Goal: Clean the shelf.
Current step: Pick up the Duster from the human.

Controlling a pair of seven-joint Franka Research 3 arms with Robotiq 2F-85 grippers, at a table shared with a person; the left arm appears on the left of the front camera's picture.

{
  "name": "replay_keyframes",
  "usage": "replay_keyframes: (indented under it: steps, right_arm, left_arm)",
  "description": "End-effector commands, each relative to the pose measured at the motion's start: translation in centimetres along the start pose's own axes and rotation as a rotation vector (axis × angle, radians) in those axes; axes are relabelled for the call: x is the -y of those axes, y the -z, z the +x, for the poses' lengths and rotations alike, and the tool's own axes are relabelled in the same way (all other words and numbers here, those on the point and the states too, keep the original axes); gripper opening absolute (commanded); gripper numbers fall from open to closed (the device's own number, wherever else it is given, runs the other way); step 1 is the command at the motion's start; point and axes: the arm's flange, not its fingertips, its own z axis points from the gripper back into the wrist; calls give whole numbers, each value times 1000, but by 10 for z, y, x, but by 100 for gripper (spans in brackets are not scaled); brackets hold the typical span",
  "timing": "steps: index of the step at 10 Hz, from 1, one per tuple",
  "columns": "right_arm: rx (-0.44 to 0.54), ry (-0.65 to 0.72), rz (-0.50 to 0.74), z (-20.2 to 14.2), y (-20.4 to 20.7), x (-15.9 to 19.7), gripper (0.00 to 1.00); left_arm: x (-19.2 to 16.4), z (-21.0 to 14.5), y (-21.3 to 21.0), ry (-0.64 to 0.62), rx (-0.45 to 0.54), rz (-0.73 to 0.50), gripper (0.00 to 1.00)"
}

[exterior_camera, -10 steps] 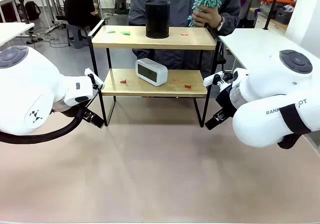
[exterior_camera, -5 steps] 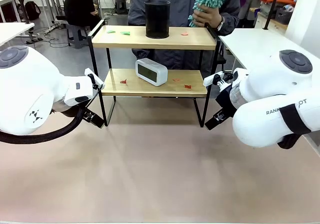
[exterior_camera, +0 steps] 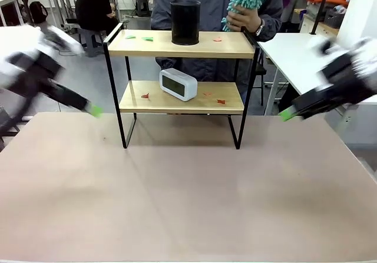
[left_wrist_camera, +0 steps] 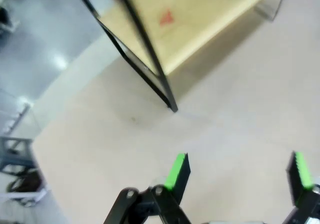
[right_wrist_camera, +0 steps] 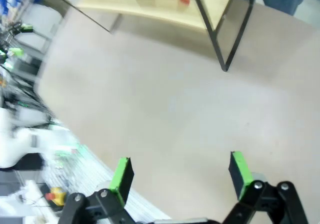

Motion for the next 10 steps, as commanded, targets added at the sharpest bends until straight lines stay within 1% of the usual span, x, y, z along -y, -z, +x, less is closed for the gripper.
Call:
replay_keyframes:
  steps: [1, 2, 3, 4, 5, 6, 7, 10]
  right_arm:
    - [396, 418, 282, -82, -93, 78, 100]
    - [513, 519, 316, -114, -121, 109, 100]
    - [606, 605, 357, -147, -136, 134, 100]
    - [689, 668, 395, -178, -143, 156, 100]
    - [774, 749, 412, -208, -139, 173, 100]
    - [814, 845, 315, -226, -128, 185, 100]
    - [534, 626, 318, -193, -188, 176, 100]
    - [534, 626, 318, -193, -188, 176, 100]
  left_arm:
    - [-33, -92, -91, -242, 291, -22, 100]
    - [-64, -119, -118, -406, 433, -29, 100]
    - [-96, -152, -139, -589, 545, -31, 100]
    - [-125, -187, -145, -726, 616, -70, 100]
    - [-155, -217, -142, -876, 649, -92, 100]
    - [-171, -235, -128, -1096, 615, -118, 100]
    - [-153, -196, -189, -712, 529, -52, 100]
    - [-153, -196, -189, -712, 529, -52, 100]
